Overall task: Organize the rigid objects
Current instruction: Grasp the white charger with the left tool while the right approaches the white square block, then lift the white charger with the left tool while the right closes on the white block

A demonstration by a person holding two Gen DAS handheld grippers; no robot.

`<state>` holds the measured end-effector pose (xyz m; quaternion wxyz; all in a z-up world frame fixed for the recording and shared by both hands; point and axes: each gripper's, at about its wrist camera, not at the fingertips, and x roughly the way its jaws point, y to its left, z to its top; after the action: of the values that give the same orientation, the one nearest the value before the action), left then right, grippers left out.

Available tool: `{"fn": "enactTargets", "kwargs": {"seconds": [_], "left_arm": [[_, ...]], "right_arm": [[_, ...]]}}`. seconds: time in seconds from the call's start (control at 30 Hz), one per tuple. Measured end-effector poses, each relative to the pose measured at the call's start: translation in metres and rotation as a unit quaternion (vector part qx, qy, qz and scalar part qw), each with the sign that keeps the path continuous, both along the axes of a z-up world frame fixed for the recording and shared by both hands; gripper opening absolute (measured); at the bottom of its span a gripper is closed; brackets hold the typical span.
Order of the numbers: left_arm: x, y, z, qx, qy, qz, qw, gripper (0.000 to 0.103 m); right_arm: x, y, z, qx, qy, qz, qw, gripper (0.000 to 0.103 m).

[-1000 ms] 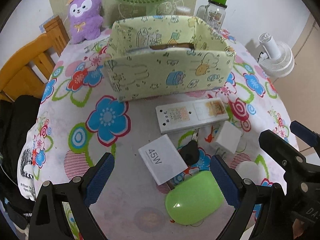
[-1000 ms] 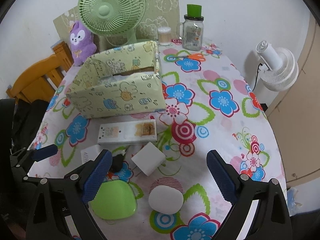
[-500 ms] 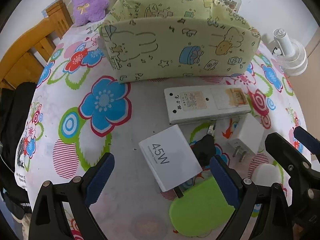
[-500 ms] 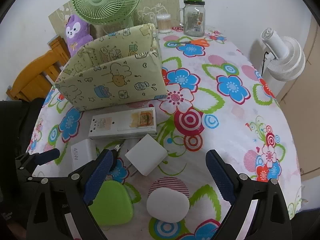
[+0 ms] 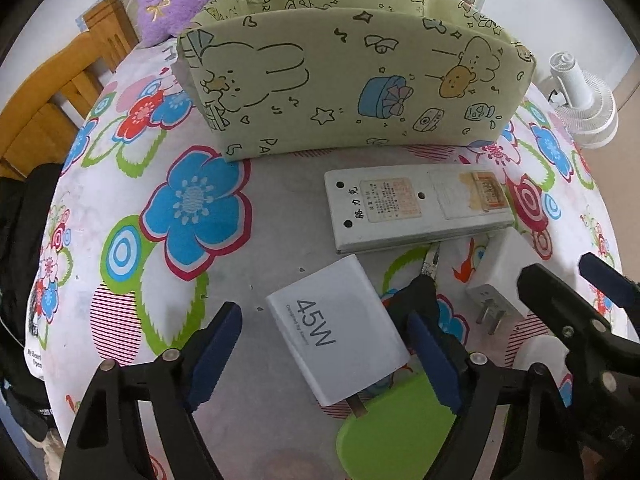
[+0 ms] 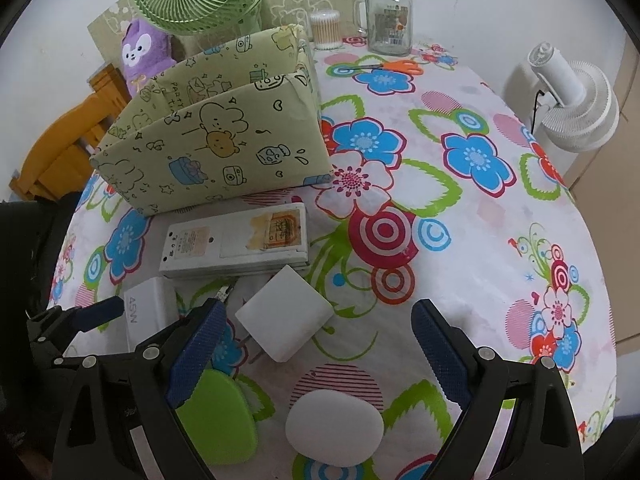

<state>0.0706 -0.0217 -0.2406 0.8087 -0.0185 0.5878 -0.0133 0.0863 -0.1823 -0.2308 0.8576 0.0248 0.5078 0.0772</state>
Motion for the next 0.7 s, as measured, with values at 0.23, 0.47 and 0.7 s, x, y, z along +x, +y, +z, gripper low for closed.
{"fn": "enactTargets", "kwargs": {"seconds": [0.23,0.47,0.7], "left_arm": [[0.000,-0.001,0.002,-0.019,0.003,-0.017,0.9997,0.067],[0.000,0.007,0.007,-0.018,0.005,-0.035,0.9992,0.056],[-0.001,0.017,0.008,-0.002,0.000,-0.029,0.9996,0.055]], "right_arm": [[0.004,0.008,-0.002,-0.002,0.003,0.009,1.000,0.095],[0.007,0.018,-0.007,-0.007,0.009,0.018,1.000,0.095],[0.013,0.023,-0.017,-0.011,0.019,0.010,1.000,0.086]]}}
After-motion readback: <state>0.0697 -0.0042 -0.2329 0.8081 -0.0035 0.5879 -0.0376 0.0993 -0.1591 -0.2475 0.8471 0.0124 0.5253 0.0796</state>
